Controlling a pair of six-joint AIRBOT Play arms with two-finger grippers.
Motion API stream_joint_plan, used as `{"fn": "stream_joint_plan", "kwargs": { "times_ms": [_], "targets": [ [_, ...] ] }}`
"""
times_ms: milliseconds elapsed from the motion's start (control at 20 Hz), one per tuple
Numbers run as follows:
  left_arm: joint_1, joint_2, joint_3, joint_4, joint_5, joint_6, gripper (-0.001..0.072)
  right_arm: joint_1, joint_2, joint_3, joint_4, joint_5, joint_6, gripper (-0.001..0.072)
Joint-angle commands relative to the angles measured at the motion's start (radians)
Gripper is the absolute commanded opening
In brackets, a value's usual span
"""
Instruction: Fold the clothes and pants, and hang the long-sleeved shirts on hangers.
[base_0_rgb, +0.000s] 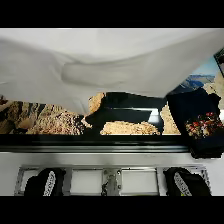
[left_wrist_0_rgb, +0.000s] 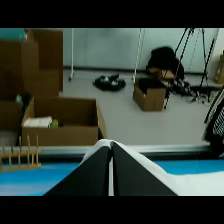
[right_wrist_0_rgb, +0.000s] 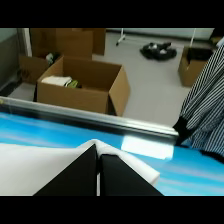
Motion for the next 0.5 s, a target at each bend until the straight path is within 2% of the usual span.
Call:
{"fn": "stream_joint_plan", "kwargs": {
  "times_ms": [0,100,200,350,450],
  "targets": [
    [0.001,0.082,0.070,0.005,0.002,-0.045,0.0008,0.001,0.129,0.015,-0.089,0.005,0.067,0.0006],
    [0.001,0.060,0.093,0.005,-0.016,-0.058,0.0008,0.001,0.153,0.015,-0.198,0.040,0.167,0.0006],
    [0.001,-0.007,0.103,0.003,-0.079,-0.089,0.0008,0.001,0.143,0.015,-0.270,0.135,0.231,0.0007],
    [0.000,-0.140,0.025,0.003,-0.184,-0.124,0.0008,0.001,0.055,0.014,-0.274,0.301,0.264,0.0006],
    [0.000,-0.245,-0.077,0.002,-0.214,-0.132,0.0008,0.002,-0.070,0.014,-0.270,0.393,0.266,0.0006]
  ]
}}
